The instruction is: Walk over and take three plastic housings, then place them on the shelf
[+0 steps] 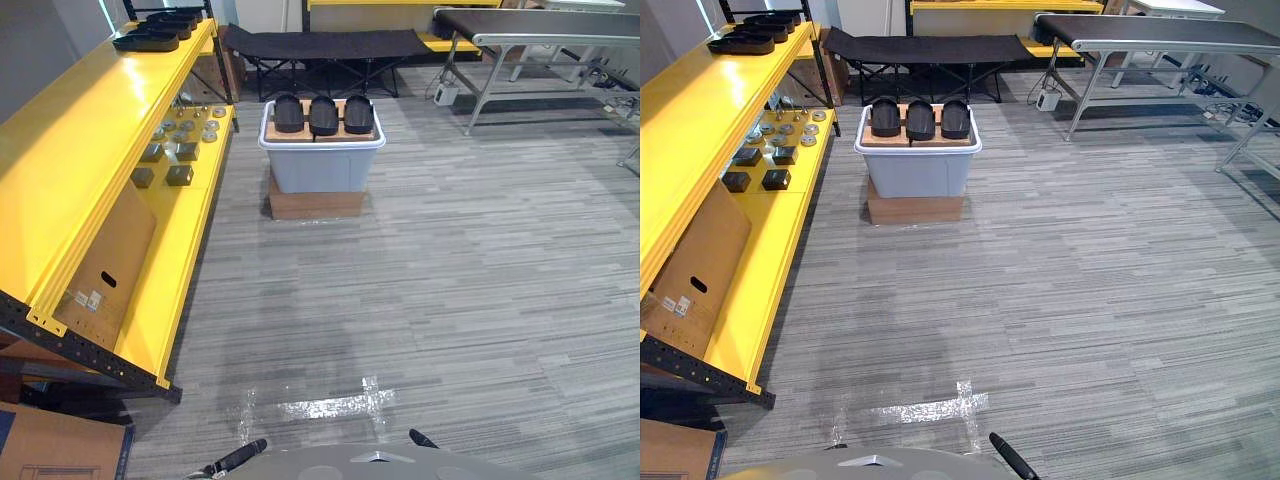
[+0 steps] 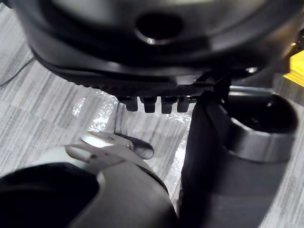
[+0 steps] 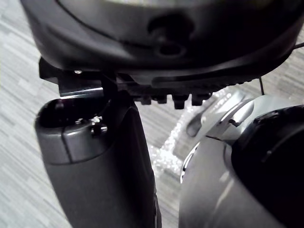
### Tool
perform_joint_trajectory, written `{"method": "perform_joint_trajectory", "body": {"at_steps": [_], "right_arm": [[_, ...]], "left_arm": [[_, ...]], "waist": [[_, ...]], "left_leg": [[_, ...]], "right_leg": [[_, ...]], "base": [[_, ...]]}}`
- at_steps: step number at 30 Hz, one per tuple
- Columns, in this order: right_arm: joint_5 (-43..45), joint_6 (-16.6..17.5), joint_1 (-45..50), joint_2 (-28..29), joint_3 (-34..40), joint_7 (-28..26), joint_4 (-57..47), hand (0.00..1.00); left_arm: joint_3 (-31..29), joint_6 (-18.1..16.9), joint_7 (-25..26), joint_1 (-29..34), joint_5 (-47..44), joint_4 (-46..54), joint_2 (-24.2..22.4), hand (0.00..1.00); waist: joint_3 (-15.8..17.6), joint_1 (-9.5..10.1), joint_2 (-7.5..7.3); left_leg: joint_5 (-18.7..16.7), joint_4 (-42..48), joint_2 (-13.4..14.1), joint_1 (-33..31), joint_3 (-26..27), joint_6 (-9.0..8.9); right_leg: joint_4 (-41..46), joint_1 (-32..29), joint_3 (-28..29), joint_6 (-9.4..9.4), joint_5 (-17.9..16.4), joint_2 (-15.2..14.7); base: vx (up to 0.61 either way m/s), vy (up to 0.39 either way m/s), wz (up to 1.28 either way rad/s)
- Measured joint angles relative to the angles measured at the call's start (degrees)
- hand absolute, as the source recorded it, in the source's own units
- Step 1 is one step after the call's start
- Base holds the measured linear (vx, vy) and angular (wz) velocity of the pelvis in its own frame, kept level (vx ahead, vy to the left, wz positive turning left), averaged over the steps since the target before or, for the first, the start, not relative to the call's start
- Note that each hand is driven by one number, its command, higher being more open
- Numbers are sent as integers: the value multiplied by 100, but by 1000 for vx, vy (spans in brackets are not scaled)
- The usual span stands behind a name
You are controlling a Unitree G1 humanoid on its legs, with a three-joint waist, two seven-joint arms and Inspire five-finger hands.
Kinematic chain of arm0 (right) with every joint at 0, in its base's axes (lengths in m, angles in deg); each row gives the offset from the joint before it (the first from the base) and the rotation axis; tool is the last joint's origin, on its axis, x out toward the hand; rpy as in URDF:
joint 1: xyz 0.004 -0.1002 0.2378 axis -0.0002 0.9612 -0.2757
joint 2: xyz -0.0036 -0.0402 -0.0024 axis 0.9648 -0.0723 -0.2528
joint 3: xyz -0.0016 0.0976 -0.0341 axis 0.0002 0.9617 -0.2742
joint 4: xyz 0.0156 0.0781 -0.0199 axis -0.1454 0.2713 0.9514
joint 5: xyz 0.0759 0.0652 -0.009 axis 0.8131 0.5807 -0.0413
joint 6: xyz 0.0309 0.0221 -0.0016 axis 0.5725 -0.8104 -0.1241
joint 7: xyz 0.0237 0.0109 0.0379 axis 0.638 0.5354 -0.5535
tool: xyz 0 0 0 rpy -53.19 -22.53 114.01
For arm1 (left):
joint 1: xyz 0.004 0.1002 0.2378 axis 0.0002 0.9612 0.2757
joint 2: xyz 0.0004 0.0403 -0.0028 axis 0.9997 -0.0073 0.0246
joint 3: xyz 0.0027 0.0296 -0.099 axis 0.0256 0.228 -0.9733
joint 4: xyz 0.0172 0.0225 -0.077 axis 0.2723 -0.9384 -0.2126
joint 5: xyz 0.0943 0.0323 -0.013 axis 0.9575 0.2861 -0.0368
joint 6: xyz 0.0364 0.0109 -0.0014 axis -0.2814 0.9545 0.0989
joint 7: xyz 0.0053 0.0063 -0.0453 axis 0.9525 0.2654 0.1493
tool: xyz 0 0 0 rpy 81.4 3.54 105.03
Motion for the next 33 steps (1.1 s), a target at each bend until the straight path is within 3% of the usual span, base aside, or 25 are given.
{"method": "perform_joint_trajectory", "body": {"at_steps": [3,8,14,26,33], "right_arm": [[-3,228,-166,97,-10,23,-19,100],[-404,600,-488,145,-30,50,-306,100],[-382,1096,-603,169,-253,24,-580,100],[24,1485,-357,364,-482,96,-581,100],[307,1501,-356,353,-587,90,-582,100]], "left_arm": [[4,-303,-11,-113,-47,48,0,100],[124,-865,55,-257,-464,476,-176,100],[348,-1005,-68,-335,-1045,639,-343,100],[357,-1444,152,-204,-1164,696,-373,100],[332,-1658,109,-70,-1159,797,-395,100]], "waist": [[60,-12,-67],[167,-61,-28],[205,-117,-37],[200,-120,-39],[190,-121,-56]], "left_leg": [[13,-74,-11,48,11,-5],[12,-80,-50,48,-1,-6],[13,-83,-60,41,13,-5],[111,-223,-68,81,38,12],[106,-222,-66,137,149,4]], "right_leg": [[-68,33,-52,51,31,0],[-61,28,-129,102,63,-42],[-57,19,-127,105,65,-53],[-46,-30,-139,103,65,-54],[-46,-27,-27,106,75,-49]], "base": [[39,2,-2],[-3,2,4],[-45,-12,-2],[-30,-16,-1],[-42,-19,-9]]}}
